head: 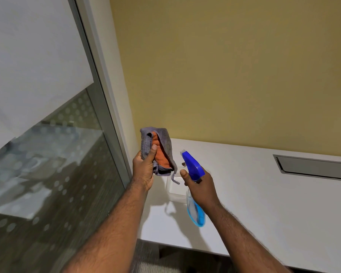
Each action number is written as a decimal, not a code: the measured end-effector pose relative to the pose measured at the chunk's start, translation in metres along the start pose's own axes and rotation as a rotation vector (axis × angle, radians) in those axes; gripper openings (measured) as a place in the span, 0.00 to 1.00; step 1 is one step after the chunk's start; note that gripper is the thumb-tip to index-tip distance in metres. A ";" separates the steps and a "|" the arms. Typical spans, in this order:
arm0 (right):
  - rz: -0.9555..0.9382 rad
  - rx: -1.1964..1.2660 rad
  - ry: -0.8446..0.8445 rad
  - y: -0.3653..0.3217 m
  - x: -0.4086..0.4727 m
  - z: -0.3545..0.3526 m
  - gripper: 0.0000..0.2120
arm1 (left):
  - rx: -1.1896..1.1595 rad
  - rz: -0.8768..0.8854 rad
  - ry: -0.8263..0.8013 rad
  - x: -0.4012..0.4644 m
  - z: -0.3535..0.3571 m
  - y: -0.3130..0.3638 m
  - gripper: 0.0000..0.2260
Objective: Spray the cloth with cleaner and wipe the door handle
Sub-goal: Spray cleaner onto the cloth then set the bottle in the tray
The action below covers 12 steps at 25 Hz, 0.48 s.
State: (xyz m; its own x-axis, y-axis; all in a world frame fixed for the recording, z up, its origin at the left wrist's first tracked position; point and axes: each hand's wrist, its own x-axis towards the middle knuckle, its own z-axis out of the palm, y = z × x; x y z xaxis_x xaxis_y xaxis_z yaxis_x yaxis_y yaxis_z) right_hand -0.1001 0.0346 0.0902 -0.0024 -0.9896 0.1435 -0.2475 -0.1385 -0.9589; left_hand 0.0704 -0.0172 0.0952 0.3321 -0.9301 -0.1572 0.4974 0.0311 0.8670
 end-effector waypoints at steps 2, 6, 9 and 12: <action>0.029 0.007 -0.030 -0.007 -0.001 -0.002 0.21 | -0.008 0.012 0.003 0.000 0.000 0.004 0.06; 0.108 0.007 -0.110 -0.019 0.002 -0.003 0.20 | -0.043 0.003 -0.018 -0.001 -0.001 0.011 0.06; 0.145 -0.016 -0.123 -0.024 0.005 0.000 0.19 | -0.046 0.004 -0.031 -0.001 -0.003 0.012 0.08; 0.158 -0.046 -0.101 -0.029 0.008 0.003 0.25 | -0.050 0.009 -0.033 -0.002 -0.001 0.013 0.07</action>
State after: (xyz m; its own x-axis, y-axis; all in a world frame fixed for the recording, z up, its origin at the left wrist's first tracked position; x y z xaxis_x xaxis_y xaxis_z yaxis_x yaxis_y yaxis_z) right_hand -0.0897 0.0305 0.1183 0.0521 -0.9980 -0.0352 -0.2962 0.0182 -0.9549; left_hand 0.0767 -0.0146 0.1060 0.3103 -0.9412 -0.1334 0.5346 0.0567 0.8432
